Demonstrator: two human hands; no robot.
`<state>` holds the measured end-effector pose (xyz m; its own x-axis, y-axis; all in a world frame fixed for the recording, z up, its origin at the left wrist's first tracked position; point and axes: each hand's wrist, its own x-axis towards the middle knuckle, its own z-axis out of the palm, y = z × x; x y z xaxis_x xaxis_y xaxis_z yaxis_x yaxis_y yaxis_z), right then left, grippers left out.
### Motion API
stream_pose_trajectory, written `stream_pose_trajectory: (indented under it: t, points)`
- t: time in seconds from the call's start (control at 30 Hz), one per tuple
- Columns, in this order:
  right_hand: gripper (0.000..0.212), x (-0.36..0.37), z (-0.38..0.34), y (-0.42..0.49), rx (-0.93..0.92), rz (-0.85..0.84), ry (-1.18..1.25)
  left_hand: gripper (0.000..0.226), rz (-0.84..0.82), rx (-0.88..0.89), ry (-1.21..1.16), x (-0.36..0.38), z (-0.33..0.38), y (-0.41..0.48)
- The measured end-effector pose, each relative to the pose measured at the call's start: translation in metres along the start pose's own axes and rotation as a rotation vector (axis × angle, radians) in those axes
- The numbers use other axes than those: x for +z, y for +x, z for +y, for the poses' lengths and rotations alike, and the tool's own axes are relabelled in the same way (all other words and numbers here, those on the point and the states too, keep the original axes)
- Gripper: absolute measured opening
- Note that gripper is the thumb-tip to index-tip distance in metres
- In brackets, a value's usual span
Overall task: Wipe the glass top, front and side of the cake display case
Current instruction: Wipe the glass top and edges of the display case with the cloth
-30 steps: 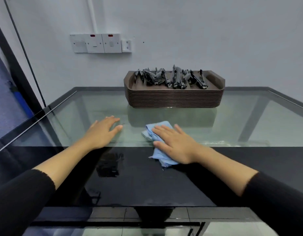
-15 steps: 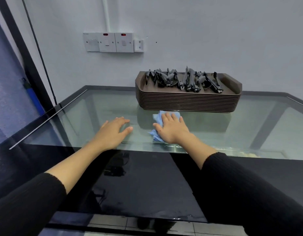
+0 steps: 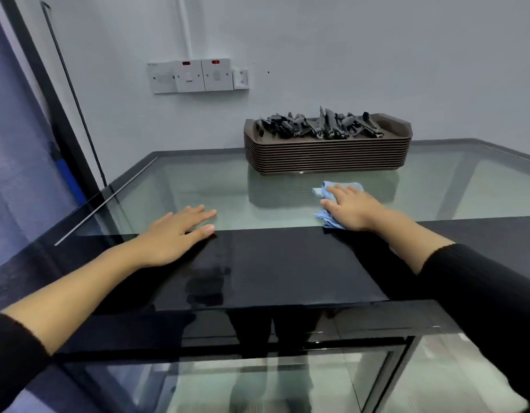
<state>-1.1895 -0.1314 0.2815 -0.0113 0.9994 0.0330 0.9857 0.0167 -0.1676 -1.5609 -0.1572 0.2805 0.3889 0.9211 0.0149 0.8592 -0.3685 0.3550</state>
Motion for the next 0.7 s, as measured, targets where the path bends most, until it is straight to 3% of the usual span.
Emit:
stream_pose_trajectory:
  t: [0.13, 0.23, 0.3, 0.4, 0.5, 0.6, 0.7]
  points:
    - [0.057, 0.009, -0.081, -0.048, -0.228, -0.036, 0.005, 0.056, 0.025, -0.018, 0.082, 0.003, 0.009, -0.005]
    - [0.057, 0.003, -0.067, -0.1, -0.38, -0.097, 0.114, 0.058, -0.007, 0.021, 0.078, 0.0, 0.006, -0.017]
    - [0.061, -0.008, -0.029, -0.124, -0.346, -0.13, 0.201, 0.065, -0.022, 0.064, 0.064, -0.001, -0.004, -0.035]
    - [0.063, -0.016, 0.021, -0.126, -0.073, 0.004, 0.224, 0.079, 0.005, 0.098, 0.037, -0.004, -0.019, -0.064]
    - [0.054, -0.005, 0.008, -0.099, 0.097, 0.092, 0.093, 0.07, 0.034, 0.074, 0.014, -0.006, -0.018, -0.071]
    - [0.056, 0.01, -0.062, -0.084, 0.069, 0.063, 0.056, 0.058, 0.065, 0.058, 0.051, -0.005, -0.008, -0.071]
    - [0.056, 0.02, -0.132, -0.1, -0.158, 0.002, 0.086, 0.056, 0.065, 0.053, 0.056, -0.005, -0.007, -0.076]
